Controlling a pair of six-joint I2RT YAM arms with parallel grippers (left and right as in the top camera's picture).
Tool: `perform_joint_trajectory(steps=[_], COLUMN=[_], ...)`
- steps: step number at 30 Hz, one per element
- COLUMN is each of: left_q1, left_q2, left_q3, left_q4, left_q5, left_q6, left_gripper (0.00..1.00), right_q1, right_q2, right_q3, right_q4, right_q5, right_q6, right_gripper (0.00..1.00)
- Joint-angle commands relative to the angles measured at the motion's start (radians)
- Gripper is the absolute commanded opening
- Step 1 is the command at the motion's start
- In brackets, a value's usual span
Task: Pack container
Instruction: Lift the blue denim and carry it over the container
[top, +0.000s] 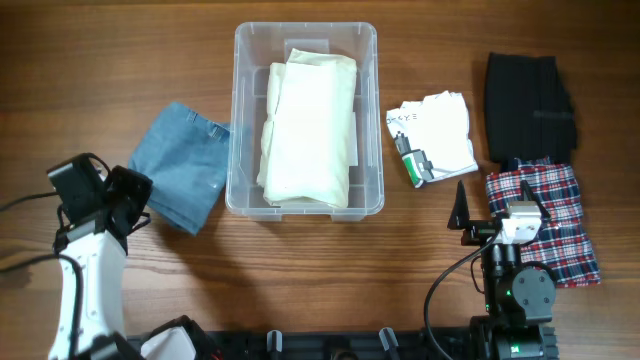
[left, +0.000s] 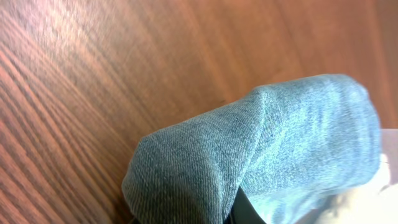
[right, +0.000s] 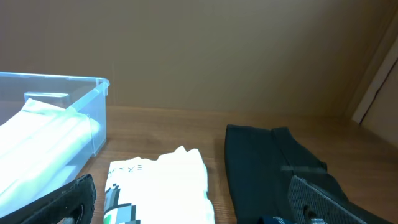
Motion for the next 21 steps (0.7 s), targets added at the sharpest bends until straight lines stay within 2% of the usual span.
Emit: perform_joint_trajectory(steps=[1, 15, 21], left_q1=[0.003, 0.001, -0.009], left_q2=[-0.092, -0.136, -0.135], left_q3=[0.049, 0.218, 0.354], left_q4=[0.023, 0.023, 0.026], left_q5=[0.036, 0.254, 0.385], left_q6=[0.016, 0.013, 0.014], left_gripper=[0.04, 0.04, 0.04], right_q1=[-0.003, -0.003, -0.003], right_q2=[-0.004, -0.004, -0.004], right_q3=[-0.001, -0.001, -0.001], right_q4=[0.003, 0.003, 0.003], right_q5=[0.005, 0.005, 0.005], right_q6=[0.008, 0.008, 0.009], right_gripper=[1.0, 1.0, 1.0])
